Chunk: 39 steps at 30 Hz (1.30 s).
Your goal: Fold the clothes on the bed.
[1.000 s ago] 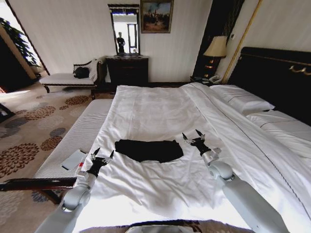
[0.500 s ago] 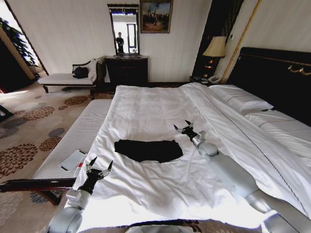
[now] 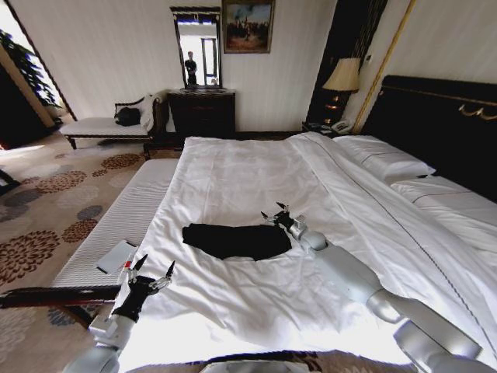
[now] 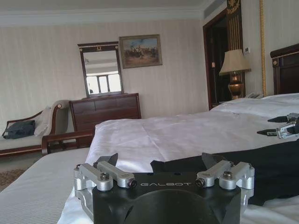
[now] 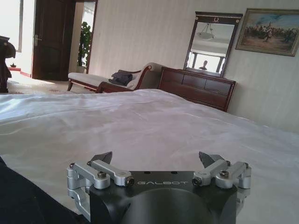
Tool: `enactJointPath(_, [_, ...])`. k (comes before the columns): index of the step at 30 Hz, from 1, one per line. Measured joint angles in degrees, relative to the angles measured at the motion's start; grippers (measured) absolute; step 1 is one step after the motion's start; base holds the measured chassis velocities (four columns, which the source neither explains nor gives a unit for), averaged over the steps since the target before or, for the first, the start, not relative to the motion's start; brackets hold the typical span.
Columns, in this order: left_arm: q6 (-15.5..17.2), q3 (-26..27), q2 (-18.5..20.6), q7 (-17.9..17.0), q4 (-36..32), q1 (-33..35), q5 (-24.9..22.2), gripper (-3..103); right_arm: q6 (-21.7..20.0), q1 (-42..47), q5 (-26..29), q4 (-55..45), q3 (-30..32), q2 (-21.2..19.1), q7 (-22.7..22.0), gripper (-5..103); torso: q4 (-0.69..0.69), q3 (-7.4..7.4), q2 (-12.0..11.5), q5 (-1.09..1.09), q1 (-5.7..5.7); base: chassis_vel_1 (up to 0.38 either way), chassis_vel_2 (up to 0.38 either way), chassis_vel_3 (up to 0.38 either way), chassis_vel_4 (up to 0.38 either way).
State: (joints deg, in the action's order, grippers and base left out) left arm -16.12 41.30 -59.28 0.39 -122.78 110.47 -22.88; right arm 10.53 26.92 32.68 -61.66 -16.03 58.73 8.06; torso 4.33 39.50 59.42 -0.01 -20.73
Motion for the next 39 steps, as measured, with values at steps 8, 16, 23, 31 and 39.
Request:
enactJointPath(8, [-0.2, 1.0, -0.9, 0.0, -3.0, 1.6, 0.1, 100, -0.1, 0.6, -0.3, -1.4, -1.9, -1.1, 0.1, 100, 0.01, 0.00, 0.0, 0.00, 0.00, 0.000, 0.000, 0.000, 0.000])
enactJointPath(16, [0.8, 1.4, -0.6, 0.0, -3.3, 1.5, 0.0, 100, -0.7, 5.1, -2.4, -11.9, -2.8, -5.5, -0.6, 100, 0.00, -0.01, 0.0, 0.00, 0.00, 0.000, 0.000, 0.000, 0.000])
enactJointPath(23, [0.9, 1.4, -0.5, 0.0, -3.2, 1.5, -0.1, 100, -1.1, 9.3, -4.8, -18.2, -2.4, -8.3, -1.6, 100, 0.01, -0.01, 0.0, 0.02, 0.01, 0.000, 0.000, 0.000, 0.000])
enactJointPath(31, [0.9, 1.3, -0.5, 0.0, -3.2, 1.4, -0.1, 100, -2.2, 6.6, -3.5, -18.8, 0.9, -9.1, -3.7, 100, -0.01, -0.01, 0.0, -0.01, 0.01, 0.000, 0.000, 0.000, 0.000])
enactJointPath(39, [1.0, 1.3, -0.5, 0.0, -3.1, 1.4, -0.1, 100, 2.5, 1.2, -6.1, -3.4, -1.3, -6.4, 0.0, 100, 0.01, 0.00, 0.0, 0.02, 0.00, 0.000, 0.000, 0.000, 0.000])
